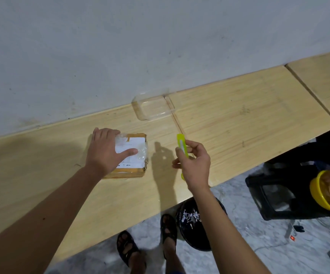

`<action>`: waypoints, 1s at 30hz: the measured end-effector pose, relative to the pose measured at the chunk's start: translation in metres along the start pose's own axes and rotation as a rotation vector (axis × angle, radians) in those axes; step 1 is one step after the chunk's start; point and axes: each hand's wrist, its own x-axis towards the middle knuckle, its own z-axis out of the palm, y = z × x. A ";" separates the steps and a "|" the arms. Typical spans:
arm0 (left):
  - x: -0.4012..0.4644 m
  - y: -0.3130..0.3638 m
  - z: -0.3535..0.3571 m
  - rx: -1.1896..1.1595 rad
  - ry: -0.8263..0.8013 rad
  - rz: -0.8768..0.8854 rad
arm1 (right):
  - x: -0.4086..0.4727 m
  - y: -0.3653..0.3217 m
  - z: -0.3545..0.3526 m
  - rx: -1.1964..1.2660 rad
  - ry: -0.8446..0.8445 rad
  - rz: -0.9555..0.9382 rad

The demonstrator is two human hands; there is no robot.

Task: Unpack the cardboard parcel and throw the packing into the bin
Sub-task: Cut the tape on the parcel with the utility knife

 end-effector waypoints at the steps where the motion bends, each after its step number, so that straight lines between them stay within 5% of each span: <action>1: 0.000 -0.001 0.001 0.000 0.010 0.007 | 0.013 0.004 -0.002 -0.087 0.033 -0.051; 5: 0.002 -0.007 0.005 0.000 0.023 0.044 | 0.069 0.020 -0.010 -0.462 0.135 -0.213; 13: 0.003 -0.013 0.010 0.023 0.070 0.133 | 0.156 0.058 -0.024 -0.874 0.184 -0.151; 24: 0.004 -0.023 0.025 0.059 0.150 0.212 | 0.150 0.057 -0.014 -0.951 0.170 -0.242; 30: -0.008 -0.007 0.013 0.033 0.074 0.047 | 0.117 0.019 0.053 -0.526 -0.251 -0.474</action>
